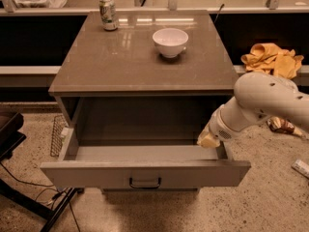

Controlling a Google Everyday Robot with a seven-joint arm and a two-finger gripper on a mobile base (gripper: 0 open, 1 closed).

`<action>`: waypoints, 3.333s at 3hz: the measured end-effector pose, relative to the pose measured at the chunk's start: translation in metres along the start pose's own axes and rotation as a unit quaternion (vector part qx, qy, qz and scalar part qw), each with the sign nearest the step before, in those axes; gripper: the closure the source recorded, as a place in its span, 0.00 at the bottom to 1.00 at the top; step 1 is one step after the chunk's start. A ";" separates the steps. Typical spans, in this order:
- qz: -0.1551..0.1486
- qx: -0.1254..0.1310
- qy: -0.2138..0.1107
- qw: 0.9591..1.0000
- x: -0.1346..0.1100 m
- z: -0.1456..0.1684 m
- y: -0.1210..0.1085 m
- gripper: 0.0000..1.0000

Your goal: Open top drawer

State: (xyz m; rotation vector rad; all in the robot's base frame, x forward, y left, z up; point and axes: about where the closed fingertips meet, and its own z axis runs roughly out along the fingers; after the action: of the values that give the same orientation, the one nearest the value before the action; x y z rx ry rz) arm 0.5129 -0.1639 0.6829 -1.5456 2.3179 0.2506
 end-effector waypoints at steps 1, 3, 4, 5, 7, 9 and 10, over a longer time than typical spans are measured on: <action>0.000 -0.002 0.000 1.000 0.001 0.004 0.000 1.00; 0.008 -0.048 -0.016 0.999 0.025 0.033 0.038 1.00; 0.013 -0.055 -0.020 0.998 0.029 0.030 0.045 1.00; 0.052 -0.099 -0.028 0.993 0.061 -0.003 0.110 1.00; 0.057 -0.104 -0.028 0.992 0.062 -0.011 0.115 0.83; 0.055 -0.104 -0.028 0.993 0.061 -0.012 0.117 0.36; 0.054 -0.104 -0.027 0.993 0.060 -0.012 0.117 0.12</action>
Offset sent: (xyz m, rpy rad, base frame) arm 0.0063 0.0018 -0.0406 0.0084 0.0350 0.0208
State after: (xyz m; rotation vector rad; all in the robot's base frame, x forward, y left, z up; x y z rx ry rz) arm 0.3819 -0.1737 0.6667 -1.4865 2.3982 0.5707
